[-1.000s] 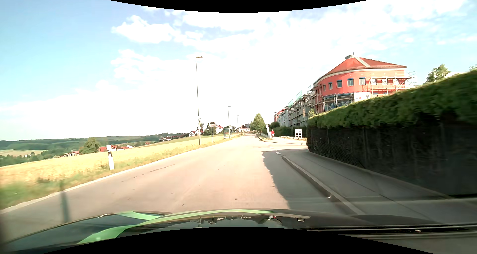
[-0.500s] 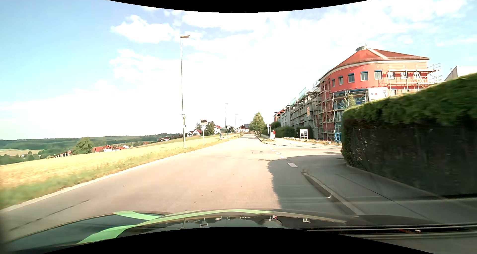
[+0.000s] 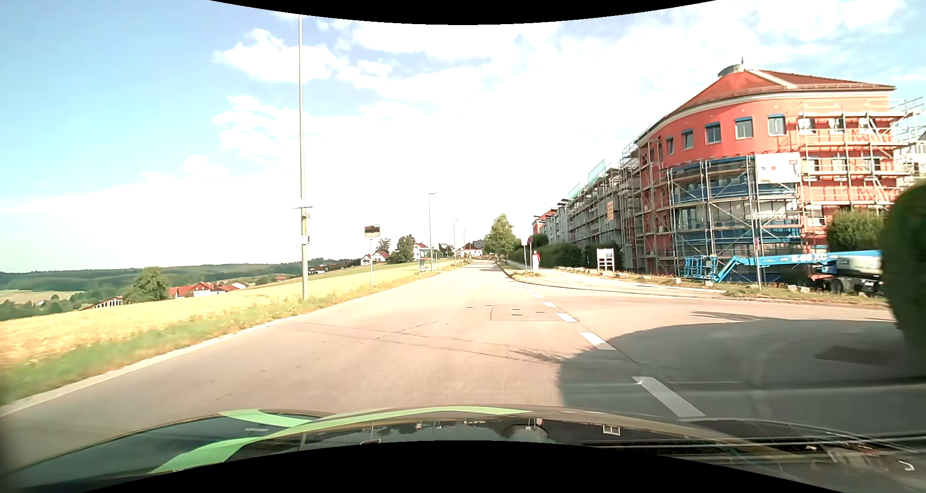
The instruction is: Follow the waypoints while adhering to traffic rules and regulations
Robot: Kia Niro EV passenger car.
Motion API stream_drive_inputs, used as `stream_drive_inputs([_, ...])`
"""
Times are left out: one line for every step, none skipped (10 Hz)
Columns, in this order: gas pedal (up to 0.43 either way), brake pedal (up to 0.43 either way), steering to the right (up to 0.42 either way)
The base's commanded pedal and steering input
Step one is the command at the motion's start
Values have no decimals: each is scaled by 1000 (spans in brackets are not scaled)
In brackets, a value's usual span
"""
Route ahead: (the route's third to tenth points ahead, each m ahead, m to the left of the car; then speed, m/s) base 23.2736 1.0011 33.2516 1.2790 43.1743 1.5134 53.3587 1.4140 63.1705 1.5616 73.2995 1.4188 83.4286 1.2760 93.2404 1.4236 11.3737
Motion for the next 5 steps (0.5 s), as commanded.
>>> stream_drive_inputs([189, 0, -1])
stream_drive_inputs([189, 0, -1])
stream_drive_inputs([189, 0, -1])
stream_drive_inputs([189, 0, -1])
stream_drive_inputs([177, 0, -2])
